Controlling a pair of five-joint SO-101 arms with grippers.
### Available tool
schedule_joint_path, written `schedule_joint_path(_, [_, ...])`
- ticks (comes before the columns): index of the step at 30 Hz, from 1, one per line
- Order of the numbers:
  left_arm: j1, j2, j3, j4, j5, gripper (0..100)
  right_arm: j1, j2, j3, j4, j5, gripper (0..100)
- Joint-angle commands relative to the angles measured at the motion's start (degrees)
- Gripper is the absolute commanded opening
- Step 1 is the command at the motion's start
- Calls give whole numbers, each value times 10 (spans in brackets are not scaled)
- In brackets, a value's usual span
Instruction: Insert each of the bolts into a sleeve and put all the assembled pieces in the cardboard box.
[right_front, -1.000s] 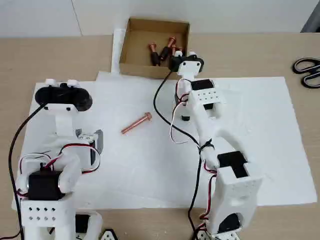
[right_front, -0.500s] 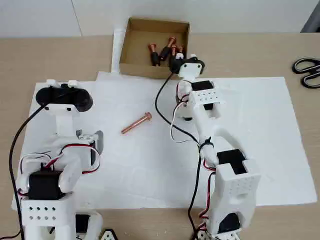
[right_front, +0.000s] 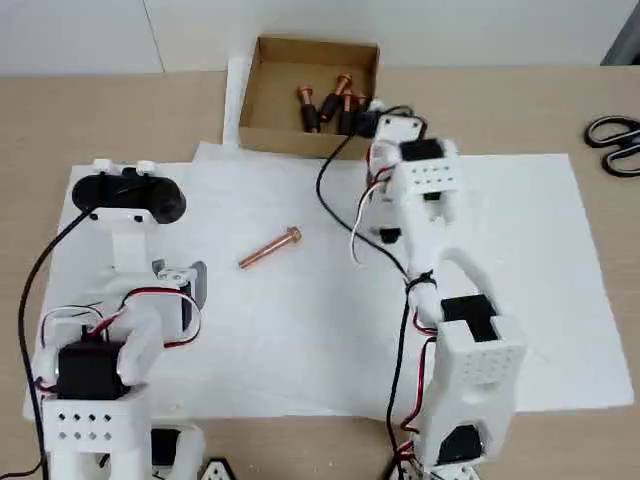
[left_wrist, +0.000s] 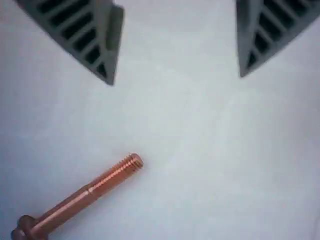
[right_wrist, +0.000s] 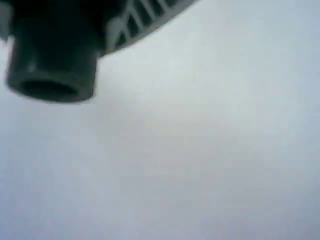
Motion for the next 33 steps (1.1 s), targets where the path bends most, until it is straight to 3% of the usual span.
schedule_joint_path(1, [-2,-1,-2,-1,-3,155,4,-5,-84,78,-1,3])
schedule_joint_path(7, [-2,-1,-2,-1,-3,155,2,2,-94,131,-2,3])
schedule_joint_path(21, [-2,-1,-2,-1,-3,155,1,145,-94,98,-2,10])
schedule_joint_path(26, [-2,-1,-2,-1,-3,155,0,147,-94,104,-1,126])
schedule_joint_path(33, [-2,-1,-2,-1,-3,155,0,151,-93,104,-2,79])
